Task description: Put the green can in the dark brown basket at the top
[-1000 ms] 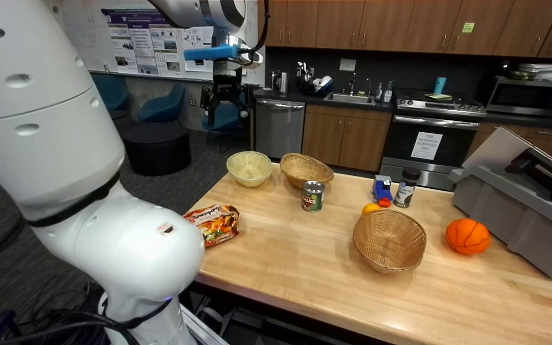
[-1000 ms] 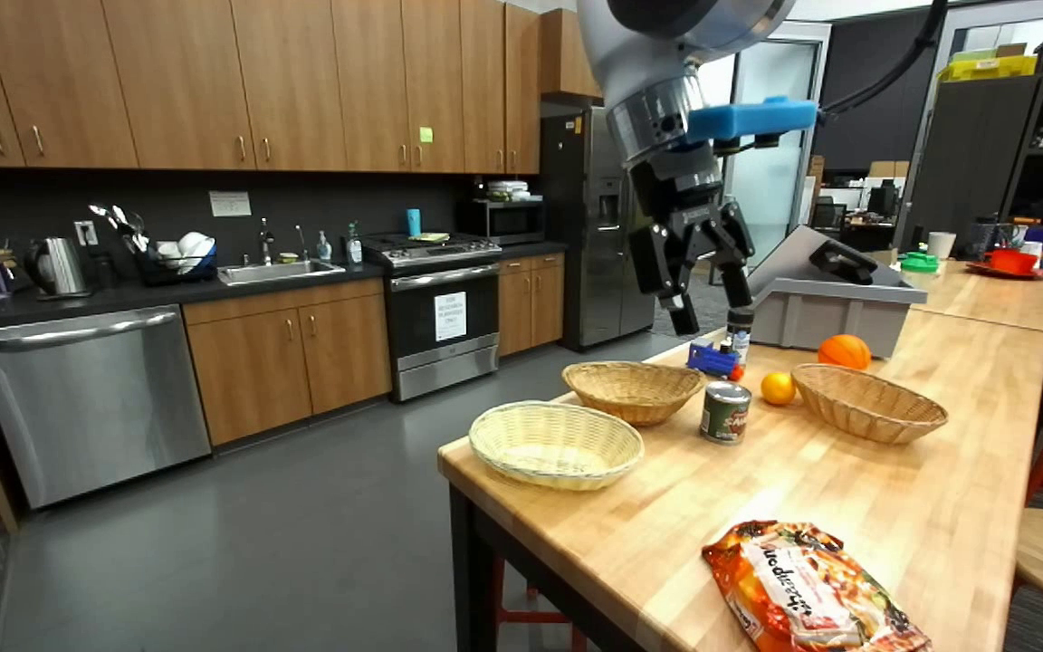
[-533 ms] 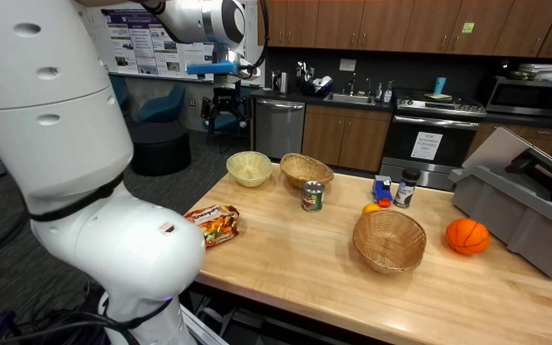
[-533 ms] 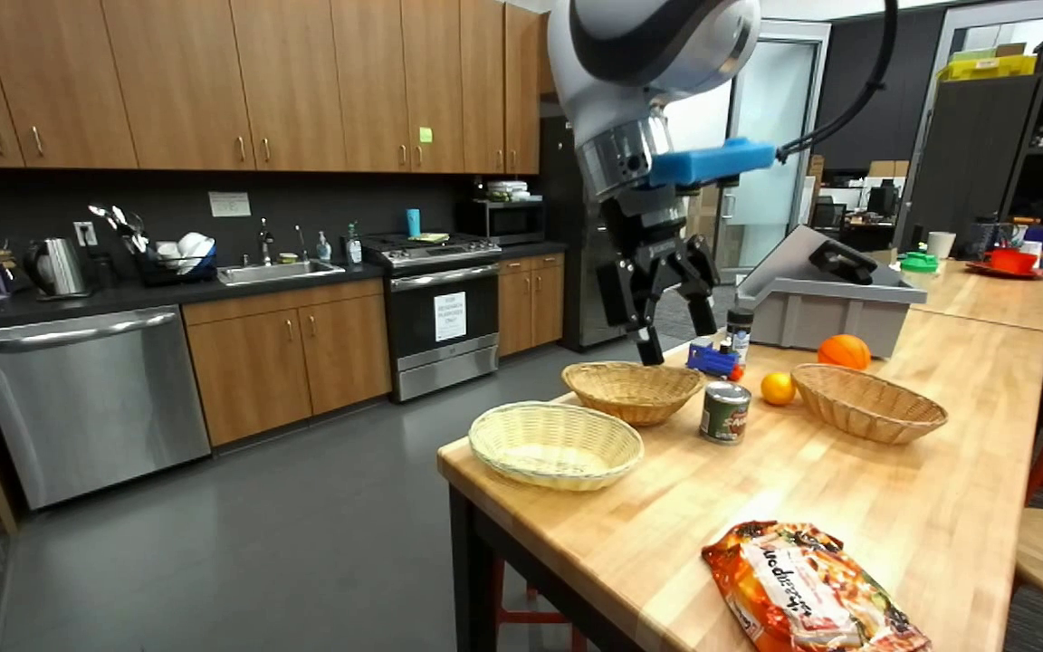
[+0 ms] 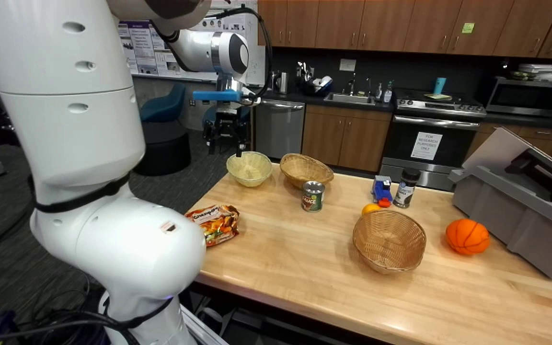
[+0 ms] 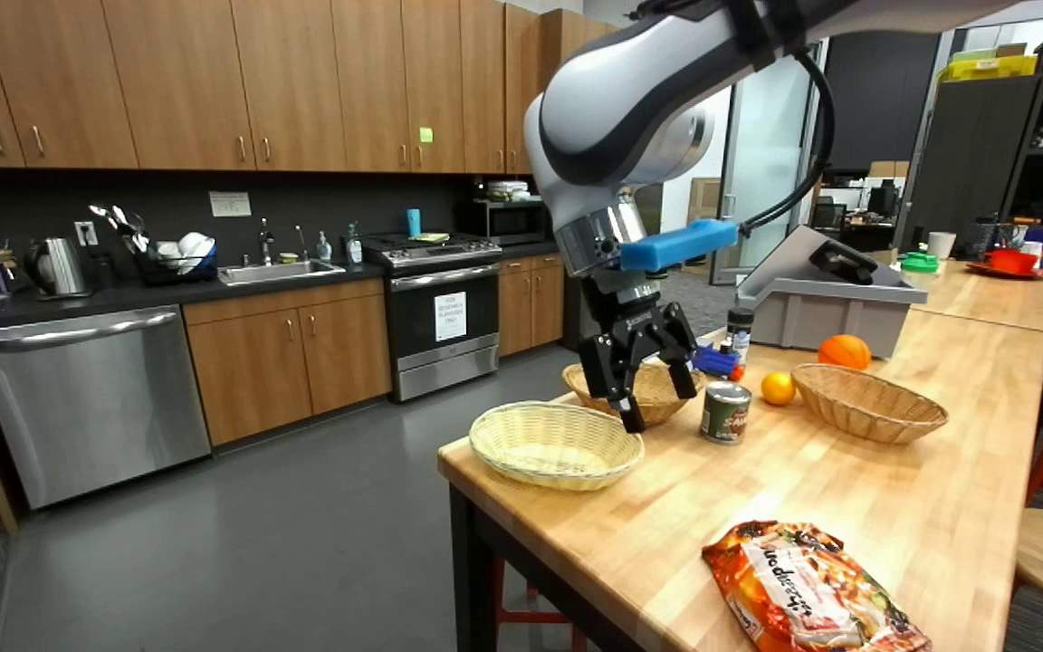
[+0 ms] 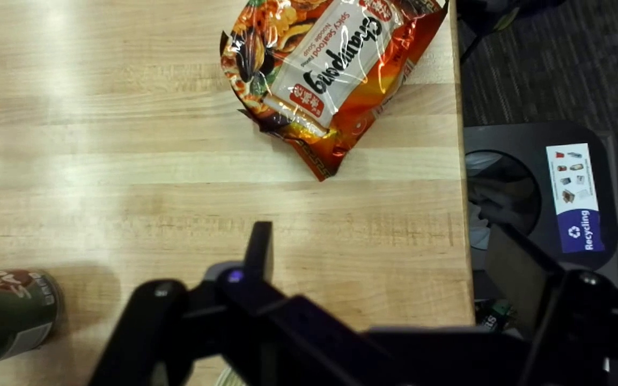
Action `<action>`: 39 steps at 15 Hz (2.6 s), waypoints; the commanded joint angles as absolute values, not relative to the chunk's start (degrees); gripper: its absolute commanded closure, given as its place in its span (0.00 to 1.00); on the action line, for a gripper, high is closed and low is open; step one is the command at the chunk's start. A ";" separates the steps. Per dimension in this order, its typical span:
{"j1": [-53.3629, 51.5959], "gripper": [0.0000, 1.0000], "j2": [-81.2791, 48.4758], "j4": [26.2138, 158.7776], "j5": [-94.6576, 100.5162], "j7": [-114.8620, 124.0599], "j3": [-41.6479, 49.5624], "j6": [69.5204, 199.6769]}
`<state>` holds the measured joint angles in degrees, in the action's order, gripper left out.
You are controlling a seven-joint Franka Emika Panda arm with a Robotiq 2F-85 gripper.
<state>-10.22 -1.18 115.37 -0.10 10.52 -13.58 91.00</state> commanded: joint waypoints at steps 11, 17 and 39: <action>-13.21 0.00 -4.53 118.56 -3.24 13.09 -13.51 96.48; -13.40 0.00 -5.20 118.35 -2.78 11.93 -13.32 96.86; -16.24 0.00 22.12 140.13 -16.18 12.37 -16.17 94.18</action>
